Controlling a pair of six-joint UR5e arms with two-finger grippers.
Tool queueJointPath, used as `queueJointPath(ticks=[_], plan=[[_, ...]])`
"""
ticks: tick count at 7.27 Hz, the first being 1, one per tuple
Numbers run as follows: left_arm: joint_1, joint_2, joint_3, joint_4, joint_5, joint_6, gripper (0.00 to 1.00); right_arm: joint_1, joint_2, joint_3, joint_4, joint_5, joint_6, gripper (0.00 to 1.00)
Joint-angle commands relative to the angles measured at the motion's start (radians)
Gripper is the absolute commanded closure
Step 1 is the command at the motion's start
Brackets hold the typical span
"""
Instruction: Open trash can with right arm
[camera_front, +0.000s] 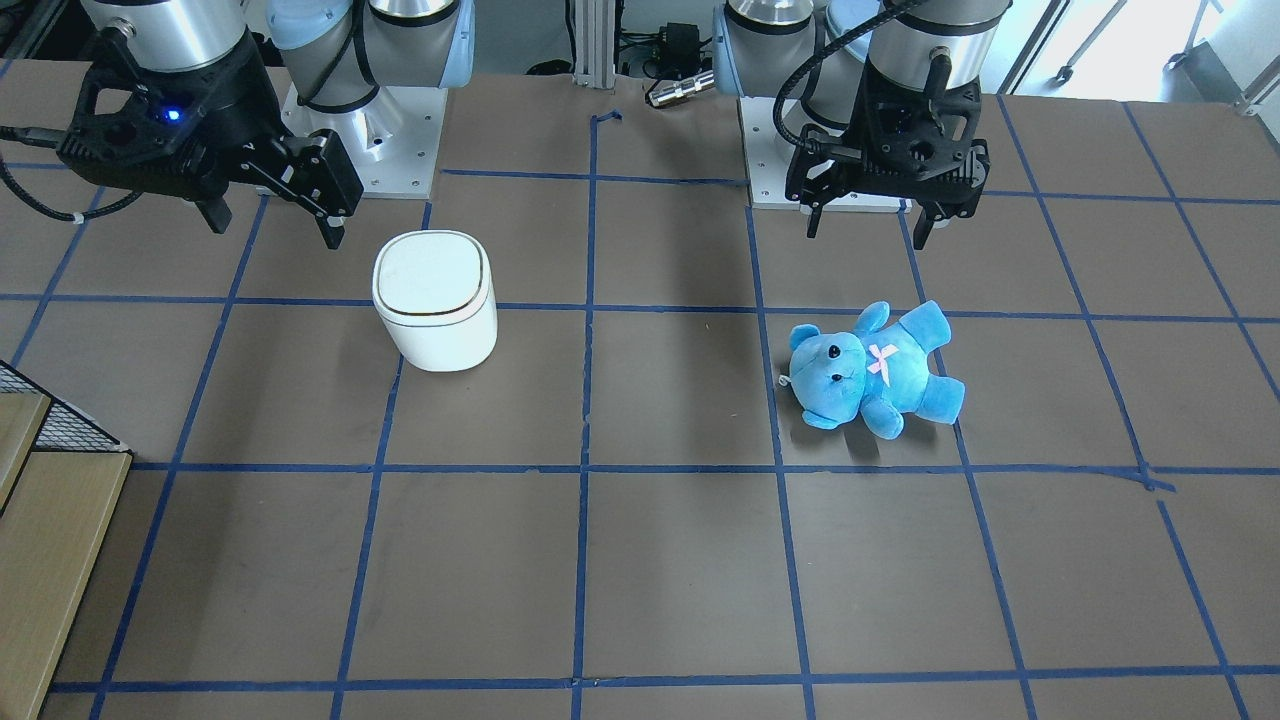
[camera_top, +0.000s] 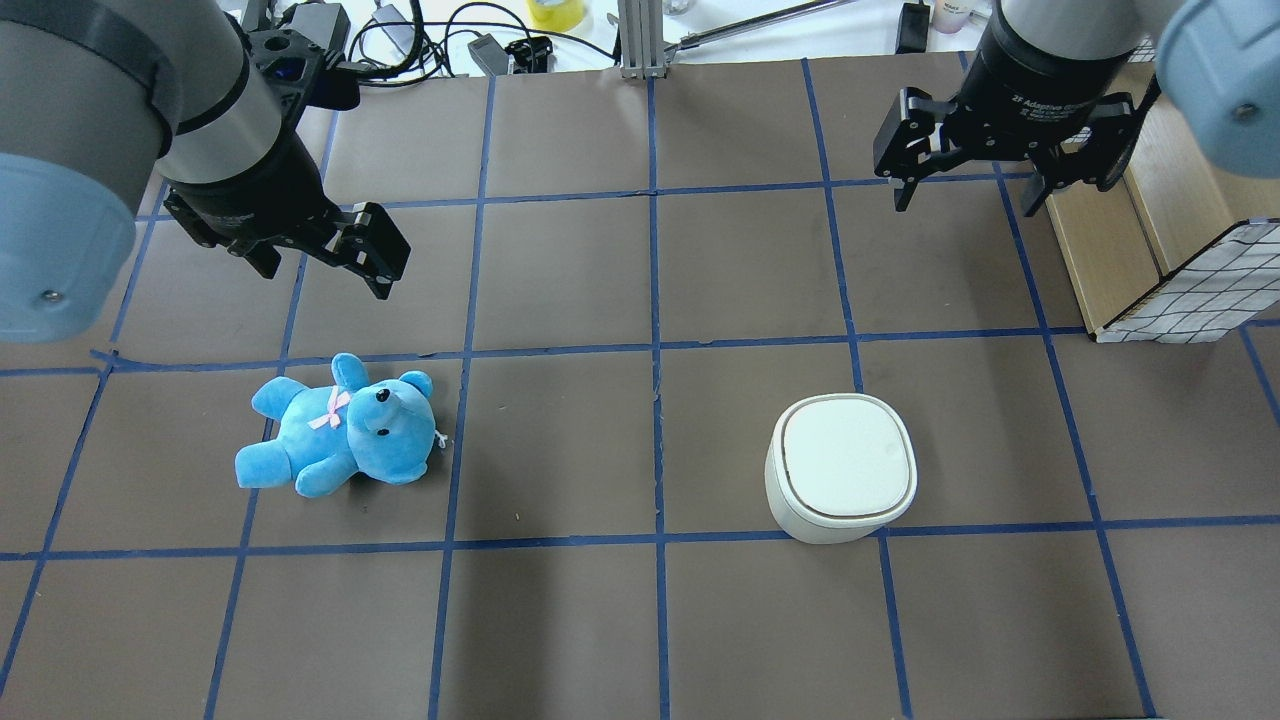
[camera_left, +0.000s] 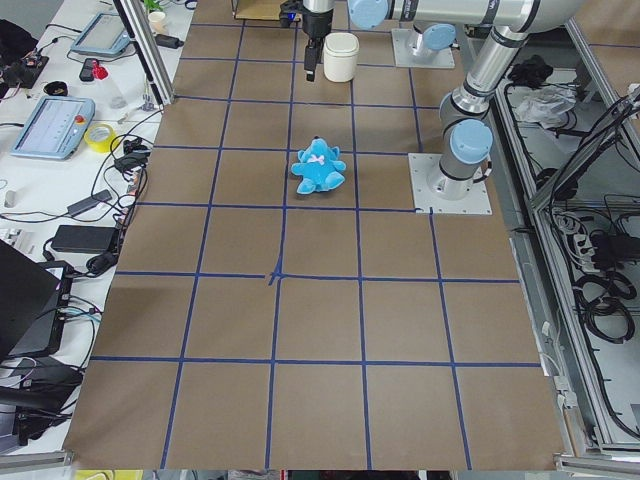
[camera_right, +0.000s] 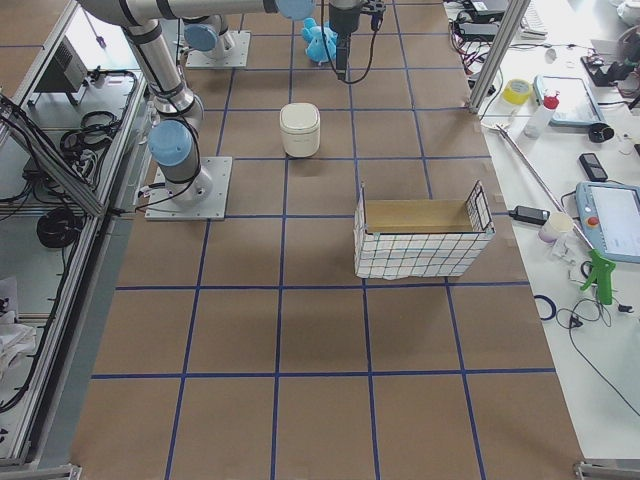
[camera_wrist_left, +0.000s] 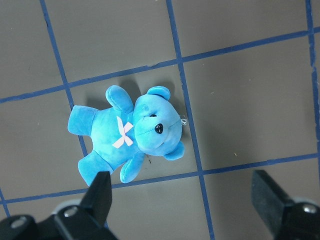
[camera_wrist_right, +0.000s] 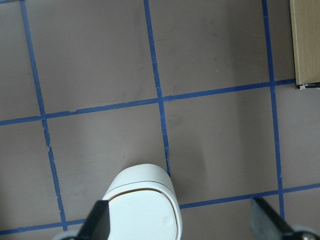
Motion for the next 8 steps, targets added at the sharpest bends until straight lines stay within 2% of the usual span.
queueJointPath(ticks=[1, 8], plan=[[0.0, 0.0, 0.0, 0.0, 0.0, 0.0, 0.0, 0.0, 0.0, -0.004, -0.002, -0.001, -0.001, 0.0], [0.0, 0.0, 0.0, 0.0, 0.0, 0.0, 0.0, -0.008, 0.005, -0.016, 0.0, -0.011, -0.013, 0.0]])
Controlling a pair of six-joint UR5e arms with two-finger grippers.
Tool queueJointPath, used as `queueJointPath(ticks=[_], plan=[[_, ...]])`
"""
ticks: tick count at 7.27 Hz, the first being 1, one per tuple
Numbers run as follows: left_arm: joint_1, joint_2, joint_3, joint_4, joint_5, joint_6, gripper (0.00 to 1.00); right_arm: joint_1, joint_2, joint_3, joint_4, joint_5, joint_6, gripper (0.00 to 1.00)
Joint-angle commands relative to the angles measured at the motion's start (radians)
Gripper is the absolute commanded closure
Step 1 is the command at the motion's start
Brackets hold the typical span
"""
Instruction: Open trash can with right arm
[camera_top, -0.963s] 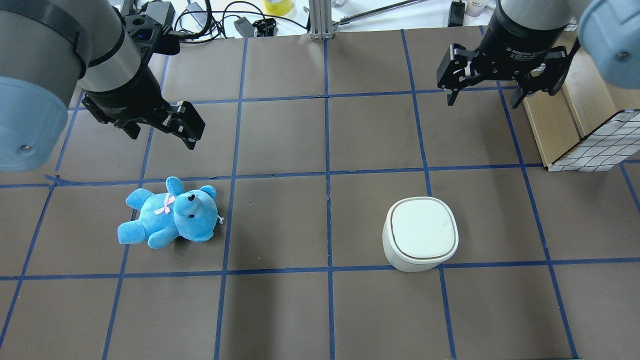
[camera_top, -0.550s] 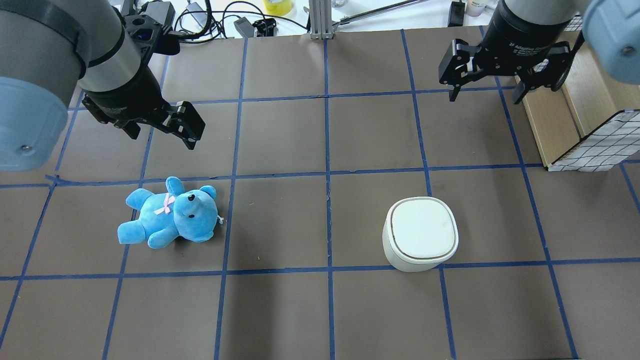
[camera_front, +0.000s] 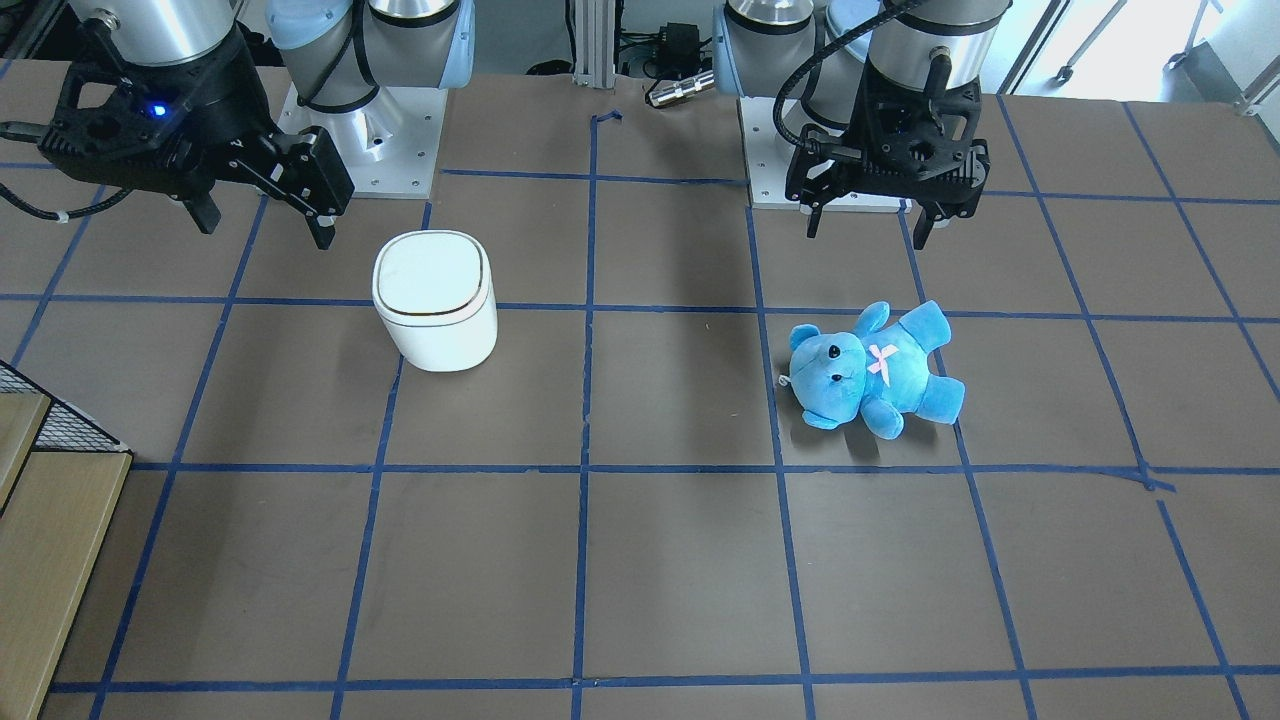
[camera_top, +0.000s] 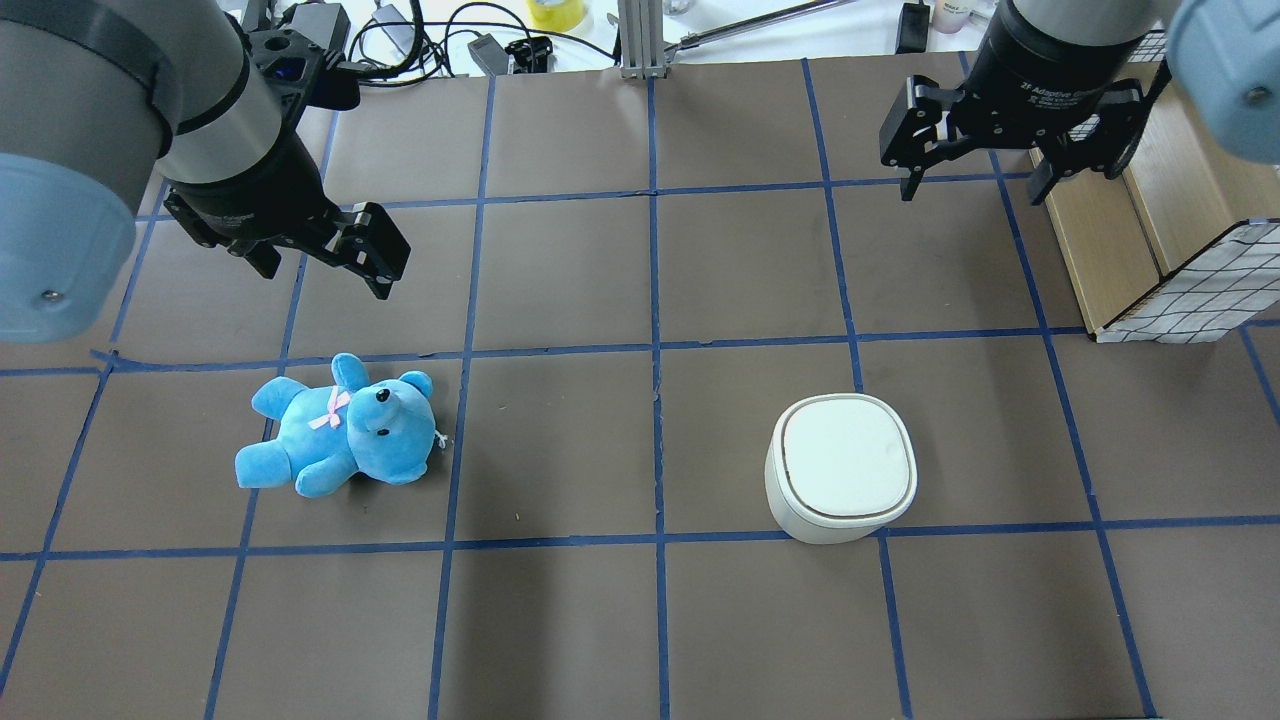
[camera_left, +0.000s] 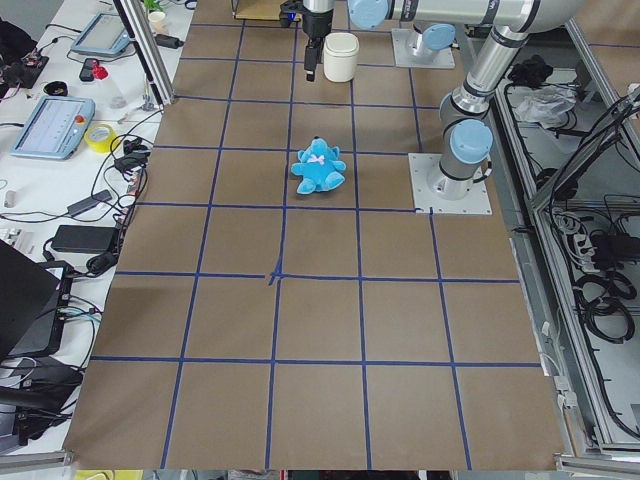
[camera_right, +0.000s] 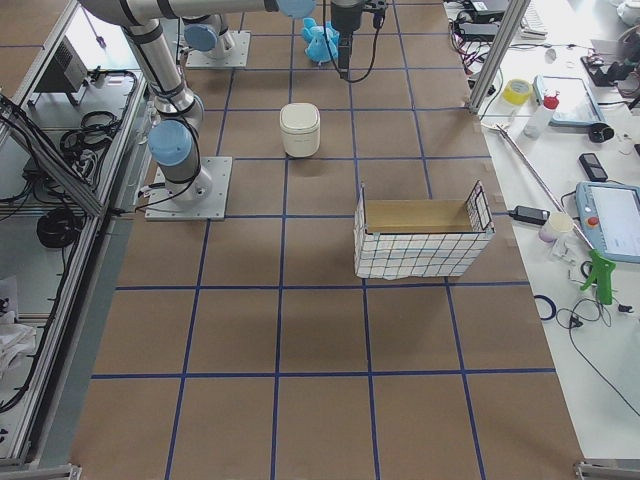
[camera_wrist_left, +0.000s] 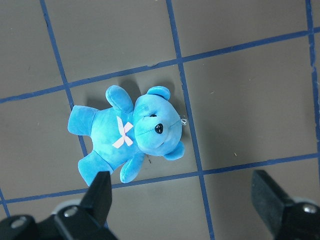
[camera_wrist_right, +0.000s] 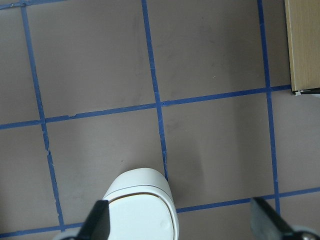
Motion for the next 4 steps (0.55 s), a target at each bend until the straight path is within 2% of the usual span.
queueJointPath(ticks=[1, 4], plan=[[0.0, 0.0, 0.0, 0.0, 0.0, 0.0, 0.0, 0.0, -0.003, 0.0, 0.001, 0.006, -0.003, 0.0], [0.0, 0.0, 0.0, 0.0, 0.0, 0.0, 0.0, 0.002, -0.007, 0.0, 0.001, 0.008, -0.009, 0.0]])
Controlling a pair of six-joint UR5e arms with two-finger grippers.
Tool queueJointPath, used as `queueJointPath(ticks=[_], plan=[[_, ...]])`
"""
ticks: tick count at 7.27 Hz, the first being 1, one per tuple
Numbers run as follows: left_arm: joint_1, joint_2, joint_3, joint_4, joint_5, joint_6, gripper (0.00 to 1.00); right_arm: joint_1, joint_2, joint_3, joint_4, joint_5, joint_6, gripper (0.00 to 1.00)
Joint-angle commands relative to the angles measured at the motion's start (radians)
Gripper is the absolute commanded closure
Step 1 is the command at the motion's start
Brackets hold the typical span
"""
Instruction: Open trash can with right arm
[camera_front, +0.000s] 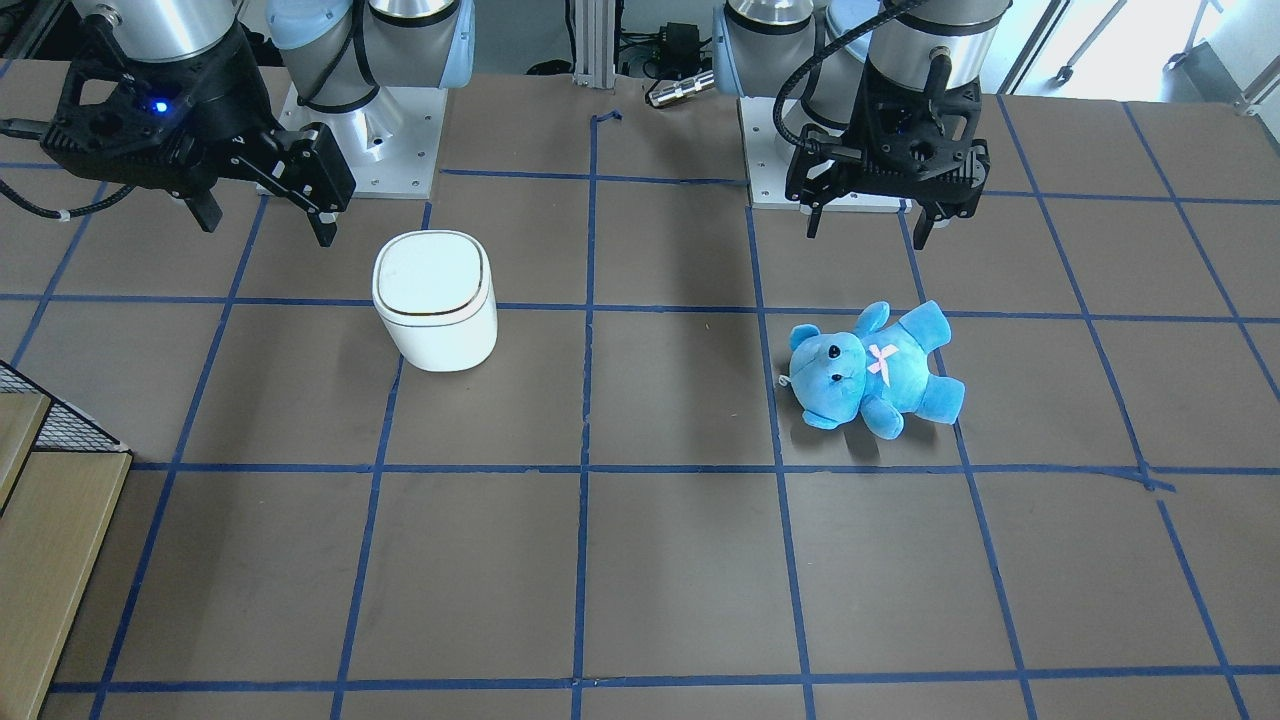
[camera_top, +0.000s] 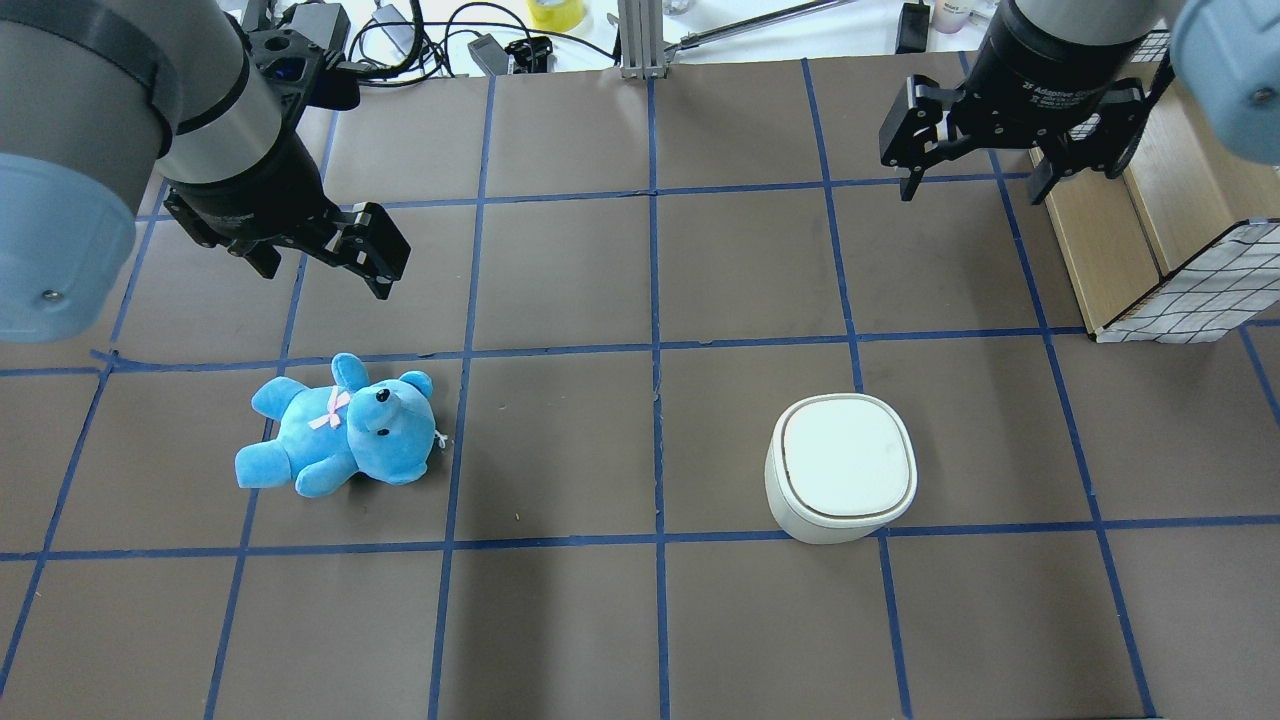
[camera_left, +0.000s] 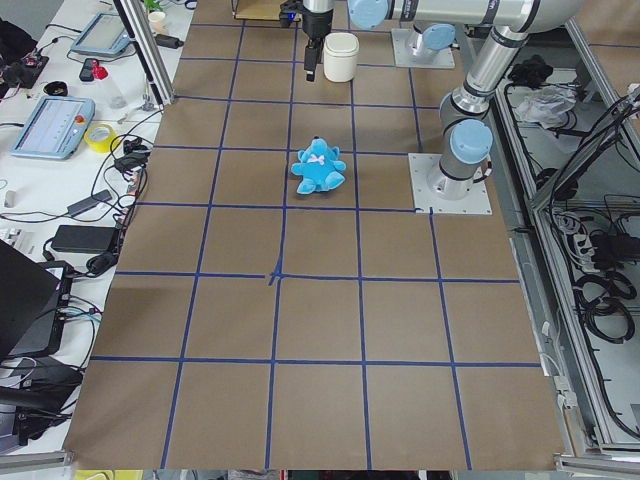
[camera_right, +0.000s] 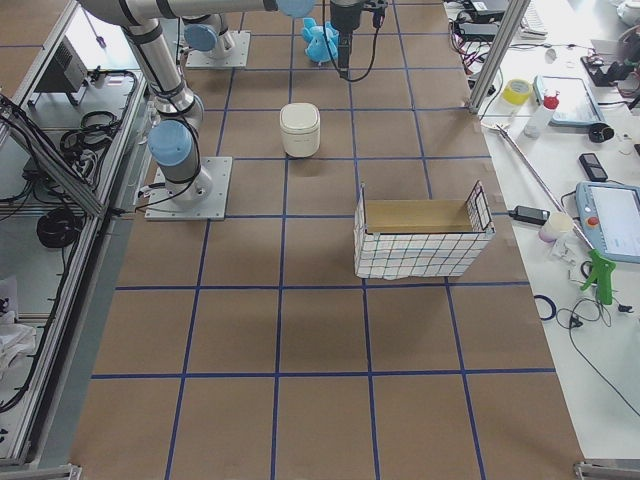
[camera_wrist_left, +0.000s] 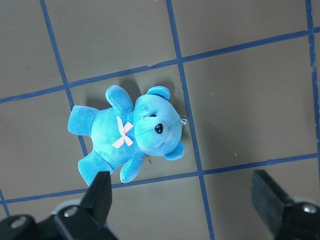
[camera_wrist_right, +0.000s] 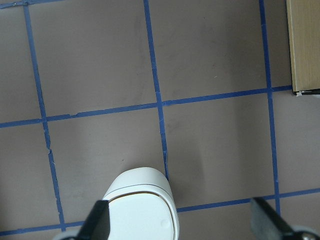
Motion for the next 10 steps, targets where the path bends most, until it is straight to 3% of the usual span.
queueJointPath(ticks=[1, 10], plan=[[0.0, 0.0, 0.0, 0.0, 0.0, 0.0, 0.0, 0.001, -0.006, 0.003, 0.003, 0.005, -0.001, 0.0], [0.0, 0.0, 0.0, 0.0, 0.0, 0.0, 0.0, 0.001, -0.012, 0.012, 0.014, 0.046, 0.002, 0.0]])
